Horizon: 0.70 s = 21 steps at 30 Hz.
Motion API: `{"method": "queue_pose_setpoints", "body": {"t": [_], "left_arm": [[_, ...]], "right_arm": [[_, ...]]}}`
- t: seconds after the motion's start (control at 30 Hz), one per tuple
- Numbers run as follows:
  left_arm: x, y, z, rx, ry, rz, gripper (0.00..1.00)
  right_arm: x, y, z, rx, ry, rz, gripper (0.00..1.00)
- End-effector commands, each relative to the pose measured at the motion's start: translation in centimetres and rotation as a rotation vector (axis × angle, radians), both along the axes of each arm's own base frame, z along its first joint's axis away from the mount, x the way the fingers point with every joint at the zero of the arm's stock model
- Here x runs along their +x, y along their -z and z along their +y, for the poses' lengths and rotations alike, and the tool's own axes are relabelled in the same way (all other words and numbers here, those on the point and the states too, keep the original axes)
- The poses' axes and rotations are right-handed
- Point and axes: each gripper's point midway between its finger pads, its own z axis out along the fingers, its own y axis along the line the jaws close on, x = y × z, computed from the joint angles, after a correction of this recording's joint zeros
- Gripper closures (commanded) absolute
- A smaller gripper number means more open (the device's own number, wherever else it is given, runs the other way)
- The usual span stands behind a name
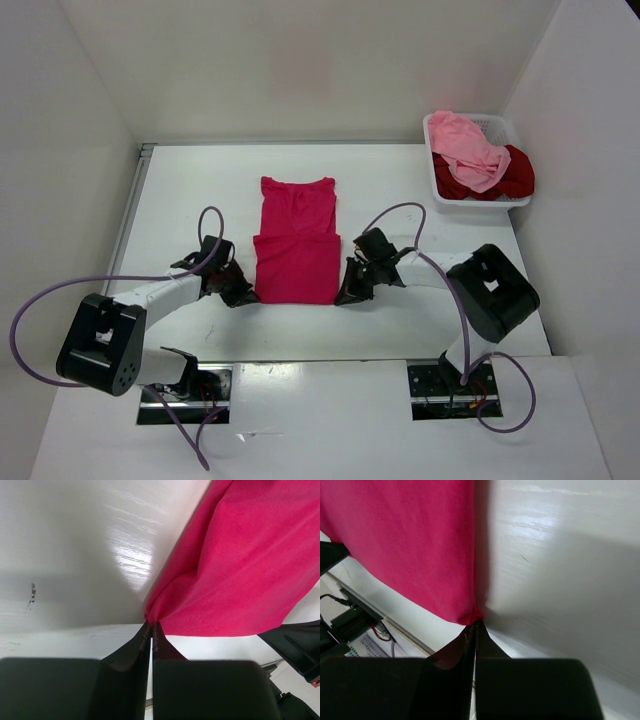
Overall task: Fold and stack the t-shirts
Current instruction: Grab one side of the 2/3 rectangular tshirt with both arms
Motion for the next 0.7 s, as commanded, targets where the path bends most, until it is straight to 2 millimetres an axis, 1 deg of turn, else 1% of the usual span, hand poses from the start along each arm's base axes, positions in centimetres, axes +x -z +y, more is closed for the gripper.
{"method": "queue_pose_setpoints", "body": {"t": [0.0, 0.03, 0.07, 0.1, 0.13, 0.17, 0.2, 0.23, 0.27, 0.3, 0.33, 0.37, 0.4, 0.43, 0.47, 0.5, 0.53, 0.57, 0.6, 0.63, 0.67], "left_arm": [[-0.2, 0.0, 0.5, 0.023, 0.018, 0.003, 0.98], [-0.4, -0.2, 0.4, 0.019, 0.034, -0.002, 0.99], [-1.1, -0.1, 0.3, 0.012, 0.041, 0.025, 1.00], [-1.2, -0.6, 0.2, 0.003, 0.058, 0.011, 1.00], [-1.6, -0.8, 0.2, -0.002, 0.070, 0.014, 1.00], [-2.4, -0.8, 0.4, 0.005, 0.070, 0.044, 1.00], [-3.3, -0.7, 0.3, -0.003, 0.085, 0.067, 1.00], [-3.9, -1.3, -0.5, -0.025, 0.107, 0.064, 1.00], [-5.0, -1.4, -0.7, -0.029, 0.119, 0.097, 1.00], [-5.5, -2.0, -1.1, -0.045, 0.139, 0.103, 1.00], [-5.7, -3.0, -1.3, -0.065, 0.146, 0.085, 1.00], [-6.2, -3.9, -1.4, -0.074, 0.151, 0.100, 1.00], [-6.3, -5.1, -1.6, -0.092, 0.158, 0.079, 1.00], [-7.0, -5.7, -1.3, -0.082, 0.168, 0.099, 1.00], [-6.0, -7.6, -1.6, -0.090, 0.179, 0.049, 1.00], [-5.5, -8.8, -1.8, -0.097, 0.180, 0.020, 1.00], [-4.4, -9.7, -1.1, -0.097, 0.152, -0.007, 1.00], [-3.5, -10.0, -0.9, -0.090, 0.147, -0.016, 1.00], [-1.4, -11.7, -0.9, -0.101, 0.129, -0.080, 1.00], [-0.2, -12.2, -0.6, -0.098, 0.121, -0.110, 1.00], [1.3, -12.0, 0.1, -0.096, 0.084, -0.112, 1.00]], "right_arm": [[1.5, -1.0, 0.9, 0.003, 0.001, -0.065, 1.00], [1.3, -1.2, 1.0, -0.004, -0.005, -0.072, 1.00], [0.9, -1.5, 1.2, -0.001, -0.010, -0.068, 1.00], [0.3, -1.9, 1.0, -0.011, -0.013, -0.072, 1.00], [-0.5, -1.7, 0.7, -0.018, -0.014, -0.053, 1.00], [-1.2, -1.7, 0.7, -0.023, -0.013, -0.035, 1.00], [-3.1, -1.1, 0.4, -0.047, -0.034, 0.004, 1.00], [-4.0, -1.7, 0.5, -0.036, -0.050, 0.009, 1.00], [-4.8, -1.8, 0.3, -0.059, -0.062, 0.014, 1.00], [-5.7, -2.4, 0.4, -0.070, -0.088, 0.013, 1.00], [-6.2, -3.5, 0.1, -0.063, -0.078, 0.014, 1.00], [-7.1, -4.4, 0.6, -0.026, -0.097, 0.036, 1.00], [-7.5, -4.9, 0.2, -0.035, -0.097, 0.047, 1.00], [-7.4, -6.2, 0.3, -0.017, -0.097, 0.026, 1.00], [-6.4, -7.7, 0.7, -0.013, -0.091, -0.021, 1.00], [-5.4, -8.3, 0.5, -0.020, -0.075, -0.042, 1.00], [-4.6, -8.6, 0.1, -0.032, -0.062, -0.042, 1.00], [-2.8, -9.9, 0.4, -0.014, -0.056, -0.090, 1.00], [-0.6, -10.4, -0.5, -0.012, -0.002, -0.108, 1.00], [0.7, -11.0, -0.6, 0.008, 0.013, -0.129, 1.00], [2.2, -11.8, -0.4, 0.025, 0.024, -0.148, 1.00]]}}
